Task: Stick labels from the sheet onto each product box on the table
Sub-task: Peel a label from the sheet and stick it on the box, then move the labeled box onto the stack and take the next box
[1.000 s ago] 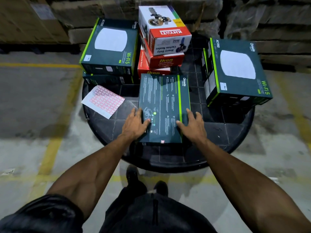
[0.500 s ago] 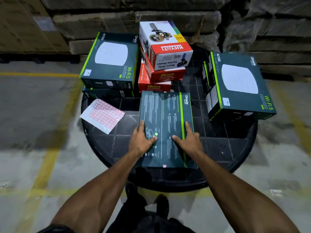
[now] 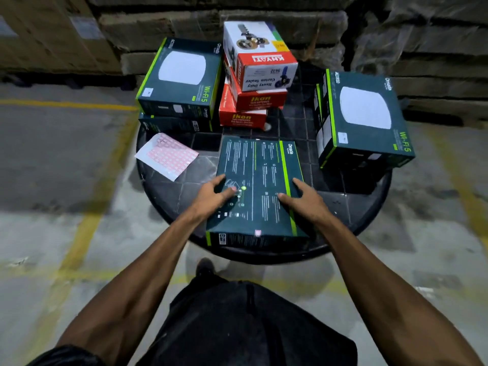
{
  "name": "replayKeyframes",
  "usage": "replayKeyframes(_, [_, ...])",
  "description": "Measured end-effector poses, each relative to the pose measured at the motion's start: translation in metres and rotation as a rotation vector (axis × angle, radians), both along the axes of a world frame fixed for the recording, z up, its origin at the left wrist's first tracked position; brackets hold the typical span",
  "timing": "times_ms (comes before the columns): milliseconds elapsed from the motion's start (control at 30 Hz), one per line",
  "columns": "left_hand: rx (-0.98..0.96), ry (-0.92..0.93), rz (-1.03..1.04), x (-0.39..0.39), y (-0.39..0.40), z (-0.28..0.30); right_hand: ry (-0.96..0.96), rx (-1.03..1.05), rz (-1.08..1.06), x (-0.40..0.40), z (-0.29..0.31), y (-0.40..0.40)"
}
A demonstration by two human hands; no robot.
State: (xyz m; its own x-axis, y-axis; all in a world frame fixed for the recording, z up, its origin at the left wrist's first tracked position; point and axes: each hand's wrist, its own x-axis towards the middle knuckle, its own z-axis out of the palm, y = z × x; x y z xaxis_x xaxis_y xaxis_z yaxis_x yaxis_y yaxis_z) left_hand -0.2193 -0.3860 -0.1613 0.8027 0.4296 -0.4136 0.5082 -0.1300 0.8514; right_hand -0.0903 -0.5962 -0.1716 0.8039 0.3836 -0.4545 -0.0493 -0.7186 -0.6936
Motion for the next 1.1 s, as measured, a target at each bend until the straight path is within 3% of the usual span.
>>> replayKeyframes(333, [-0.220,-0.403,0.155,0.007,0.018,0.070,0.167,0.583,-0.143,0.029,0.090,-0.013])
replayKeyframes(433, [-0.153,-0.545,0.171,0.006,0.014,0.074,0.013,0.695,-0.154,0.022,0.100,-0.005])
replayKeyframes(533, [0.010,-0.577,0.089,0.003,0.014,0.074,-0.227,0.780,-0.161,0.013,0.107,0.004])
replayKeyframes(767, [0.378,-0.518,0.097,0.004,0.011,0.087,-0.586,0.708,-0.114,0.007,0.098,0.015])
replayKeyframes(900, [0.614,-0.426,0.186,0.010,0.011,0.099,-0.770,0.537,-0.175,0.010,0.108,0.022])
replayKeyframes(1100, [0.731,-0.280,0.275,0.019,0.012,0.101,-0.826,0.323,-0.176,0.012,0.115,0.031])
